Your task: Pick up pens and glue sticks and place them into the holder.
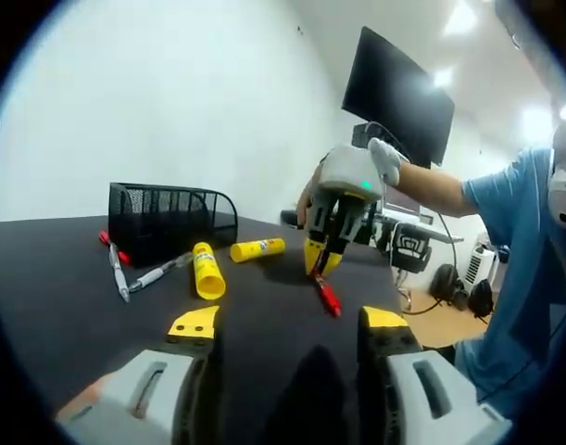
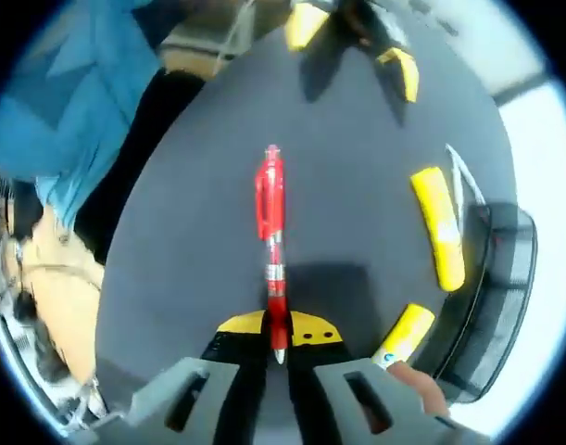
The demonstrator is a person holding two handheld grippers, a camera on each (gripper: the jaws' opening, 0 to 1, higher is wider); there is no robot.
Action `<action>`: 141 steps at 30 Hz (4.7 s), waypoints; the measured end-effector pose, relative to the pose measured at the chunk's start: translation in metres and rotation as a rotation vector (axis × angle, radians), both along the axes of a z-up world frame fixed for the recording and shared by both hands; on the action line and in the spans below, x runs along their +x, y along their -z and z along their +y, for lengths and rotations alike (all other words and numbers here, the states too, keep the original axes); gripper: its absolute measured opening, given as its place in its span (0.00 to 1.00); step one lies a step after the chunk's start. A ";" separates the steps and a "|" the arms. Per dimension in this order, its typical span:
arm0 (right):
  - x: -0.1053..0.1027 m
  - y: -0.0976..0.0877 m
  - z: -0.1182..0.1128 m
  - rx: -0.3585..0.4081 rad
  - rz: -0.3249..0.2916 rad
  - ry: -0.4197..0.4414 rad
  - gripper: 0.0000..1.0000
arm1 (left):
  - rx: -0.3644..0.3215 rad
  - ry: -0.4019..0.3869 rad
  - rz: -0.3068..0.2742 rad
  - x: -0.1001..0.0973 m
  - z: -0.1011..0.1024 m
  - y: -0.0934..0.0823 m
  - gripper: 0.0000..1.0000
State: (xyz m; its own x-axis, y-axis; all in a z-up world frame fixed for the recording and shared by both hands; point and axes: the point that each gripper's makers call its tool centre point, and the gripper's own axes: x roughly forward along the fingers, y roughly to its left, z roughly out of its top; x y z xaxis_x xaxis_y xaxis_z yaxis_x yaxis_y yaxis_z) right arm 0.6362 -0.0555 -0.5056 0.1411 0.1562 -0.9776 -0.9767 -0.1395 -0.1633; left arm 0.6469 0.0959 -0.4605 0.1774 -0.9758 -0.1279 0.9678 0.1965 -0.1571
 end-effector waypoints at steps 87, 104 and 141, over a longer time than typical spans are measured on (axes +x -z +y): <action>-0.007 -0.073 -0.079 1.223 -0.268 1.430 0.17 | 0.096 -0.292 -0.027 -0.051 -0.100 -0.016 0.37; 0.018 -0.088 -0.053 1.051 -0.086 1.566 0.34 | 0.075 -0.079 -0.116 0.010 -0.038 -0.019 0.96; 0.009 -0.023 -0.044 0.412 0.047 2.043 0.25 | -0.097 -0.087 -0.037 0.034 -0.016 -0.017 0.89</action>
